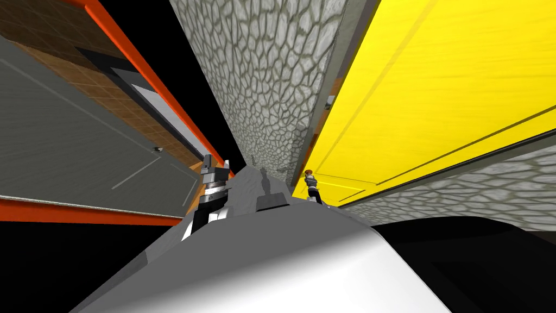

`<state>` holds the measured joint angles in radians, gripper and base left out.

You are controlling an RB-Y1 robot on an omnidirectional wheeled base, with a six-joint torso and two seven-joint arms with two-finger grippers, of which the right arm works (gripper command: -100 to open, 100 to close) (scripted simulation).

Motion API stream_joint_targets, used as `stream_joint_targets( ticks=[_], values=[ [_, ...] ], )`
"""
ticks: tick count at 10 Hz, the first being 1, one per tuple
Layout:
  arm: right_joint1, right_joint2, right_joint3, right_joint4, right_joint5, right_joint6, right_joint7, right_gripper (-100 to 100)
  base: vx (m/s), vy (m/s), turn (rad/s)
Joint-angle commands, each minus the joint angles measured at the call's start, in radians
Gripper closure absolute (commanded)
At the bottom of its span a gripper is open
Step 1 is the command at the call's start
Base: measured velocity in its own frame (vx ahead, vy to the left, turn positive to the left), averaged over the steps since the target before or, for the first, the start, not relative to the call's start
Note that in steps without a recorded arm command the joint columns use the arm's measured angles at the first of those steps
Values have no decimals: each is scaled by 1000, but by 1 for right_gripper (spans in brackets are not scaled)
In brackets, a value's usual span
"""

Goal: Pull the door open

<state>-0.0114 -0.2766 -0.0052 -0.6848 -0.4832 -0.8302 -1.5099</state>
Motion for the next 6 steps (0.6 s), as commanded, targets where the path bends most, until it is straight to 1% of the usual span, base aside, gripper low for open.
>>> stream_joint_targets(
  ticks=[1, 4, 5, 6],
  values=[
    [7, -13, 26, -9, 13, -4, -32, 100, -244, -27, 154],
    [19, -35, 62, -18, 31, -6, -75, 100, -244, -53, 119],
    [11, -29, 56, -4, 28, -9, -67, 100, -116, -20, 47],
    [19, -37, 77, -9, 40, -12, -86, 100, -137, 12, 59]
  ],
)
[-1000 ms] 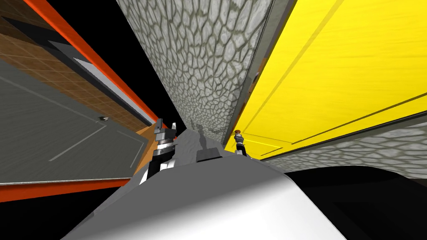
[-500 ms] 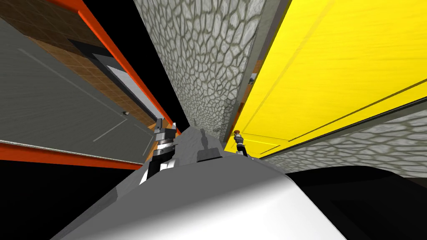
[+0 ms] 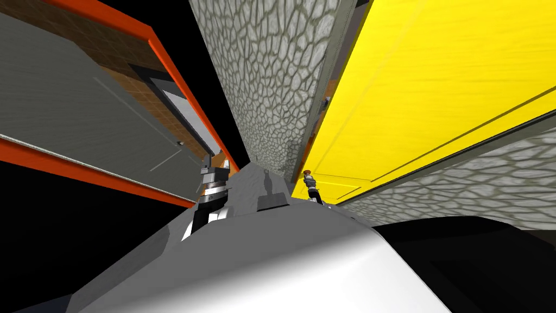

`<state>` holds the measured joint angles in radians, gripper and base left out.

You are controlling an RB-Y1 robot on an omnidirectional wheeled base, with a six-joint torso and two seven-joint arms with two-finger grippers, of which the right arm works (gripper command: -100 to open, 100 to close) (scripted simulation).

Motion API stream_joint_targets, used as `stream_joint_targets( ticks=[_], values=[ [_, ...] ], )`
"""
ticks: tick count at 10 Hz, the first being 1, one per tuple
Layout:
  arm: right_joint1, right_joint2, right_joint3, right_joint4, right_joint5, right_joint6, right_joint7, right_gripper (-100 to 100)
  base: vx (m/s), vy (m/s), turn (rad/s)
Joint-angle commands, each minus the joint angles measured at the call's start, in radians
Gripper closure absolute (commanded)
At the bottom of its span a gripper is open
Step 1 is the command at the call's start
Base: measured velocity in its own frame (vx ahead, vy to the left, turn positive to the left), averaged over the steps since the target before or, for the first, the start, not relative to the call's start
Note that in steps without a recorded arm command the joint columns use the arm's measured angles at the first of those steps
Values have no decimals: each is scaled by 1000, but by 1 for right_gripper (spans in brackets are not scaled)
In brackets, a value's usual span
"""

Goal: Pull the door open

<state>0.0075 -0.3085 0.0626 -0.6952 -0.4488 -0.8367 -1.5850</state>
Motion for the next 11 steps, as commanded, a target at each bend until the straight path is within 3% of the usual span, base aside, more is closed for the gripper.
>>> stream_joint_targets(
  ticks=[1, 6, 7, 8, 11],
  values=[
    [3, -10, 19, -2, 11, -8, -20, 100, -235, 0, 86],
    [29, -52, 94, -32, 55, -30, -90, 100, -269, -34, 73],
    [32, -57, 104, -35, 61, -32, -99, 100, -202, -52, 31],
    [37, -55, 96, -42, 56, -19, -88, 100, -85, -22, 15],
    [66, -90, 133, -38, 78, -65, -141, 100, -197, -27, 129]
  ],
)
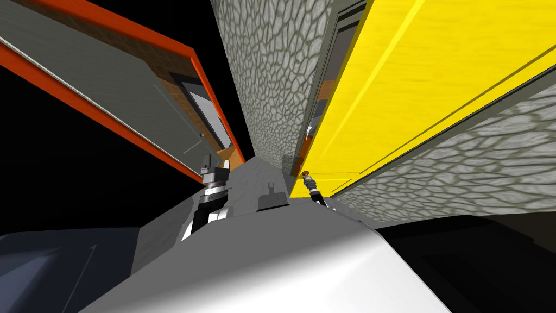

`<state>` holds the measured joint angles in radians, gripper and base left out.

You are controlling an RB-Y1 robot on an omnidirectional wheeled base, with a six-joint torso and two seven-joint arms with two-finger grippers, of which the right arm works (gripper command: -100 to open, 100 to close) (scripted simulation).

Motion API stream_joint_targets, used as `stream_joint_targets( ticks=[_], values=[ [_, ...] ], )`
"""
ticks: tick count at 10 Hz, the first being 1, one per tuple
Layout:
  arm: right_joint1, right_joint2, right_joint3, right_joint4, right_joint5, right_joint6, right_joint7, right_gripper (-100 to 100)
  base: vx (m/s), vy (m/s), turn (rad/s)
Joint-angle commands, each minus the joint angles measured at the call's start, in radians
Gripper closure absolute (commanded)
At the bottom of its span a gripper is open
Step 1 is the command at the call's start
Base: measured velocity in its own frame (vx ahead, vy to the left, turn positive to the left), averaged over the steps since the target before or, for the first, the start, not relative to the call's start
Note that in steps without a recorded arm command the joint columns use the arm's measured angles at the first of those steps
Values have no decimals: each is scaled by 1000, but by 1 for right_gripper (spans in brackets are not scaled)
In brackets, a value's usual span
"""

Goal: Pull the door open

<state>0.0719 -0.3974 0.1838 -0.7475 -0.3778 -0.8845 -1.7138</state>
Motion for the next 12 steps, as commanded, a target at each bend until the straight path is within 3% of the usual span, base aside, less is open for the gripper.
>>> stream_joint_targets(
  ticks=[1, 5, 6, 7, 11, 12],
  values=[
    [9, -13, 22, 14, 13, -31, -28, 100, -214, -83, 108],
    [41, -56, 61, 13, 36, -84, -85, 100, -231, -48, 118],
    [39, -52, 57, 10, 34, -70, -77, 100, -90, -12, 13],
    [52, -63, 70, 18, 43, -96, -95, 100, -138, -42, 96],
    [81, -93, 96, 29, 63, -158, -134, 100, -187, -76, 131],
    [93, -106, 107, 33, 73, -185, -151, 100, -190, -55, 127]
  ],
)
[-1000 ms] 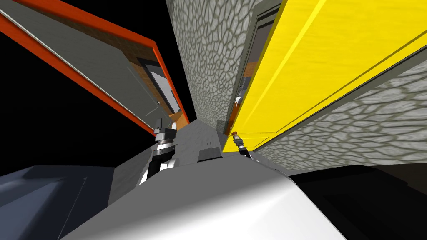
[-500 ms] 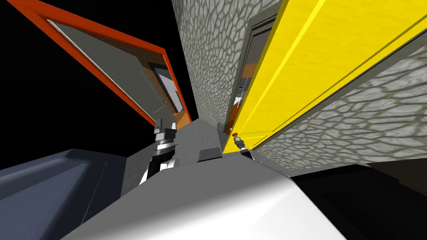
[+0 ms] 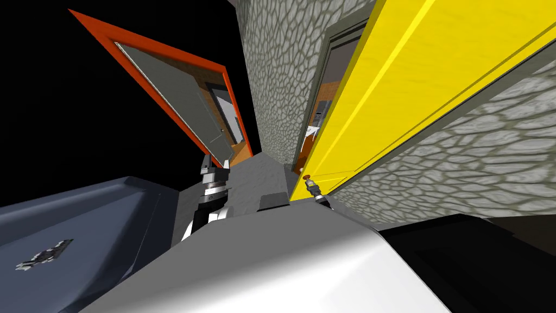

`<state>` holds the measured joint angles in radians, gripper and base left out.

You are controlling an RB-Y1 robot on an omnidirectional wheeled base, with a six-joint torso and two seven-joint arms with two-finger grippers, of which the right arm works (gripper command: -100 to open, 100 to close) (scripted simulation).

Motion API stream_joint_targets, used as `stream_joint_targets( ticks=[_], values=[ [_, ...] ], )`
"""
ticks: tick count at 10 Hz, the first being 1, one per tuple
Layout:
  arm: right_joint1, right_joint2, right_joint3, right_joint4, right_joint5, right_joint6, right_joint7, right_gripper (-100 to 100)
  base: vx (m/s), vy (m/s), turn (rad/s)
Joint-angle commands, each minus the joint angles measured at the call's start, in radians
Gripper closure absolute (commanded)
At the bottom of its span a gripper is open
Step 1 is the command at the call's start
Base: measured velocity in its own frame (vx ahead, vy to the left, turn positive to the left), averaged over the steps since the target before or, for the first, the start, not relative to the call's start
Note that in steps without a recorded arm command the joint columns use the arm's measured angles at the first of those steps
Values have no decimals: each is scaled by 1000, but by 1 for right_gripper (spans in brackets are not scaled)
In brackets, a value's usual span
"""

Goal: Pull the door open

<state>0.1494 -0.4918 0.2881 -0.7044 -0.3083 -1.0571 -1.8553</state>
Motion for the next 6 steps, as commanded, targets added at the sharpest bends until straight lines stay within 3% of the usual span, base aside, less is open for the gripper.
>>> stream_joint_targets(
  ticks=[1, 3, 4, 5, 6],
  values=[
    [19, -16, 6, -8, 6, -21, -14, 100, -202, -47, 98],
    [35, -32, 20, -3, 17, -54, -35, 100, -183, -64, 105],
    [28, -24, 19, 3, 16, -45, -28, 100, -71, -27, 22],
    [34, -30, 28, 17, 22, -69, -38, 100, -170, -40, 159],
    [35, -31, 29, 20, 23, -75, -41, 100, -204, -56, 150]
  ],
)
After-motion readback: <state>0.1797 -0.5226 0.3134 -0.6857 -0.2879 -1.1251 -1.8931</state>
